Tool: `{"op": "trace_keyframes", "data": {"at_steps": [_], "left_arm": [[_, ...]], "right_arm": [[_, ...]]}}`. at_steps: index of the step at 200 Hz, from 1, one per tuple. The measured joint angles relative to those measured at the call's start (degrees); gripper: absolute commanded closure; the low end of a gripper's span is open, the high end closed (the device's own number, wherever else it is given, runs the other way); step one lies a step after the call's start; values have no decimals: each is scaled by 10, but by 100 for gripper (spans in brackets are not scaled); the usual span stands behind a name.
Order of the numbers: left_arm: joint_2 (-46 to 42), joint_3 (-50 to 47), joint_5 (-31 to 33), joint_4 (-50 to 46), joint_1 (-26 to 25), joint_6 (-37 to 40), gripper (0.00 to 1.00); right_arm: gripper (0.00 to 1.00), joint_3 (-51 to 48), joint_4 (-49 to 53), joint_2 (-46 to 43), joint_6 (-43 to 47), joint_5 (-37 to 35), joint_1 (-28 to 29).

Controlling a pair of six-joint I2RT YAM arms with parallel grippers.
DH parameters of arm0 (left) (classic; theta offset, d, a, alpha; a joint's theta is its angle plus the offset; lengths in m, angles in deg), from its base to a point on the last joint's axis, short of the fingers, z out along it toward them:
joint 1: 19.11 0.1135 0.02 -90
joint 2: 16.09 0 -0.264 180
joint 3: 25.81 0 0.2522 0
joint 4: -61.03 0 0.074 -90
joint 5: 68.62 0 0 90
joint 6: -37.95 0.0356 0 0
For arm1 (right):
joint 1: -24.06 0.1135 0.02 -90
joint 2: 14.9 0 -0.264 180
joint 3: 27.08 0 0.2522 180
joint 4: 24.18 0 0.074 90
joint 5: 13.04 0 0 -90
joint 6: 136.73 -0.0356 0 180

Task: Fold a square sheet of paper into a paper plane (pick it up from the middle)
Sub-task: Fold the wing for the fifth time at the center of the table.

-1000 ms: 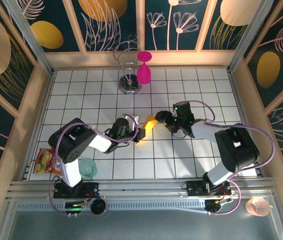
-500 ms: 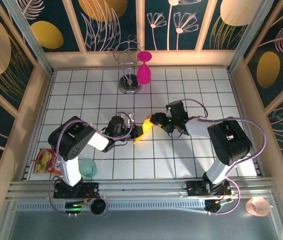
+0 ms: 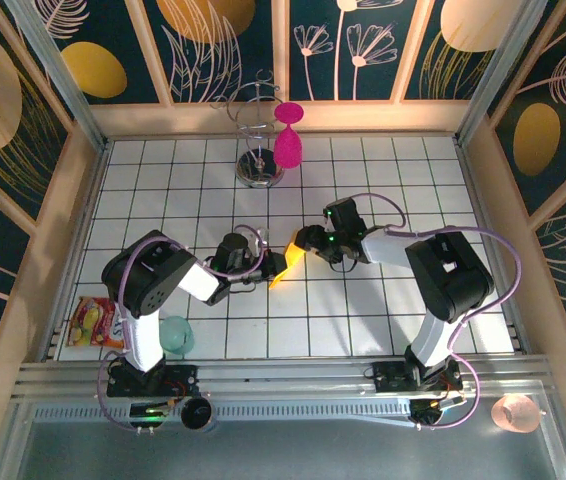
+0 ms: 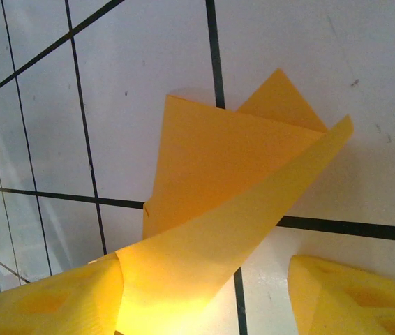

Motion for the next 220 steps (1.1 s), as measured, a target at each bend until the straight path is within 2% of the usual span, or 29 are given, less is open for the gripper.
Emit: {"op": "trace_keyframes", "data": {"at_steps": [65, 119, 220], "left_arm": [[7, -7, -3, 21, 5, -26, 94], [14, -12, -3, 31, 7, -41, 90], [0, -19, 1, 33, 7, -41, 71]], "right_arm": [[40, 0, 1, 2, 4, -4, 0], [42, 21, 31, 14, 5, -21, 7], [44, 82, 122, 46, 4, -63, 22]]}}
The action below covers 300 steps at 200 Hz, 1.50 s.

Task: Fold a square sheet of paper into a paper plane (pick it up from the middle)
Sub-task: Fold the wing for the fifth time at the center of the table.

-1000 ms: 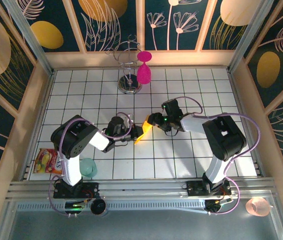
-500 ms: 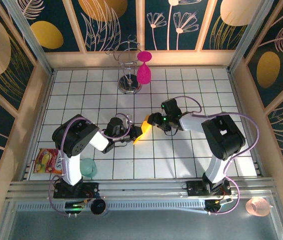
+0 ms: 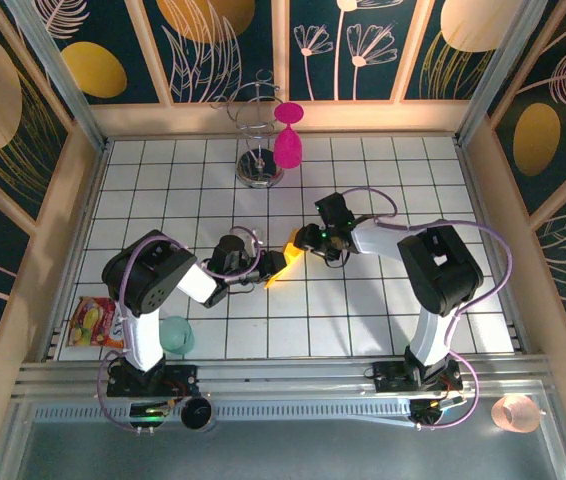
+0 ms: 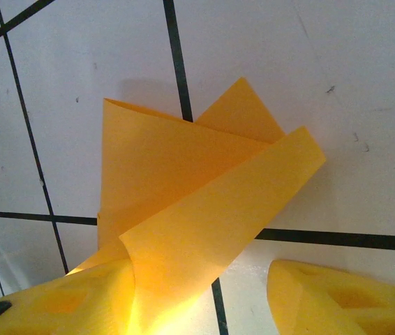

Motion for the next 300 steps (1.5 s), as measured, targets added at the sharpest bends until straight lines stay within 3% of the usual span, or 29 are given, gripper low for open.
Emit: {"op": "trace_keyframes", "data": {"at_steps": [132, 230, 300], "left_arm": [[-94, -11, 54, -110, 0, 56, 54], [-143, 0, 89, -253, -8, 146, 57], [-131, 31, 113, -311, -28, 184, 64]], "right_arm": [[44, 17, 22, 9, 0, -4, 2], [44, 22, 28, 12, 0, -4, 2], [44, 24, 33, 14, 0, -4, 2]]}}
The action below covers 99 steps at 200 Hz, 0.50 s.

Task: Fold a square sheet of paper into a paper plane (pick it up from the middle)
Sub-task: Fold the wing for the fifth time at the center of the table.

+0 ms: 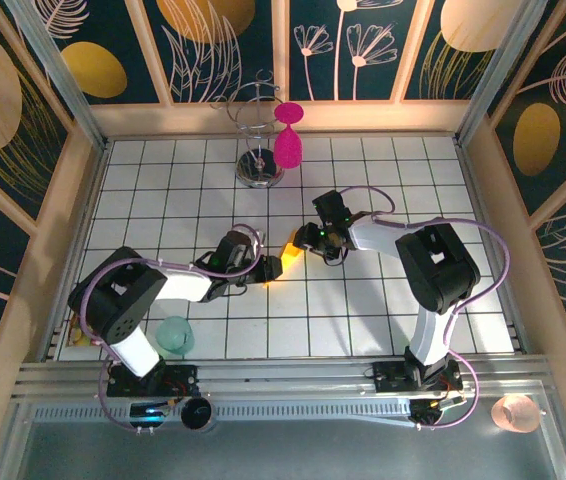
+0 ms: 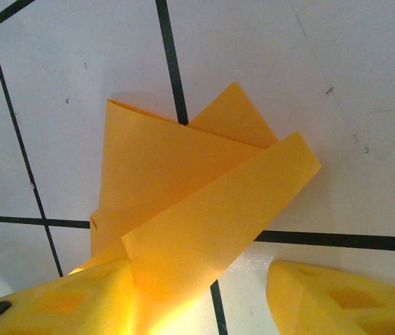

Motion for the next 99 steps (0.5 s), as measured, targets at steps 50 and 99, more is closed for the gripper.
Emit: {"op": "trace_keyframes", "data": {"at_steps": [50, 99], "left_arm": [[4, 1, 5, -8, 0, 9, 72], [12, 2, 8, -6, 0, 10, 77]], "right_arm": [[44, 3, 4, 1, 0, 0, 0], [44, 3, 4, 1, 0, 1, 0]]}}
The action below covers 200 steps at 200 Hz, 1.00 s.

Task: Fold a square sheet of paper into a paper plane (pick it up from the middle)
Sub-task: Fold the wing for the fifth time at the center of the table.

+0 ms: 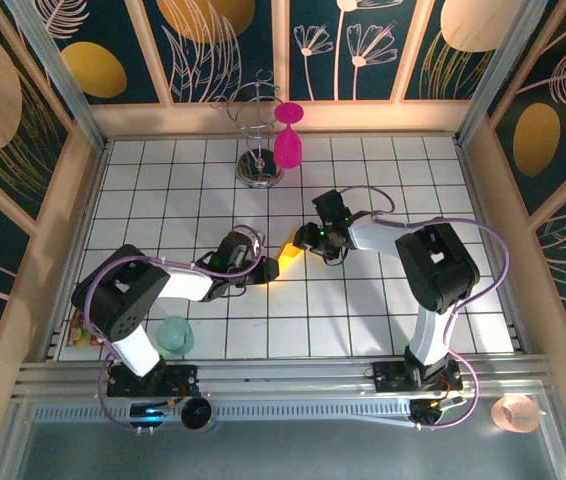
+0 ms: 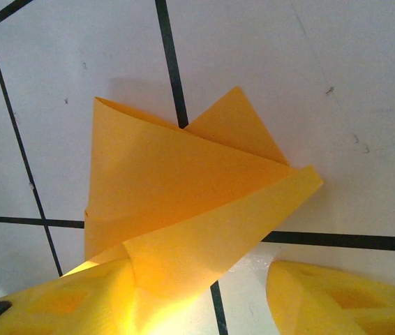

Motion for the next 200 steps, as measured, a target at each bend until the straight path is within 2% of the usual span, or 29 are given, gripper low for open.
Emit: {"op": "trace_keyframes", "data": {"at_steps": [37, 75, 126, 159, 200], "left_arm": [[1, 0, 6, 0, 0, -2, 80], [1, 0, 3, 0, 1, -12, 80], [13, -17, -52, 54, 27, -66, 80], [23, -24, -78, 85, 38, -97, 80], [29, -27, -86, 103, 39, -115, 78]], "right_arm": [[42, -2, -3, -9, 5, 7, -1], [38, -37, -52, -28, 30, 37, -10], [32, -72, -106, -43, 92, 73, -16], [33, -61, -90, -36, 115, 70, -16], [37, 2, -2, -4, 106, 37, -8]]}}
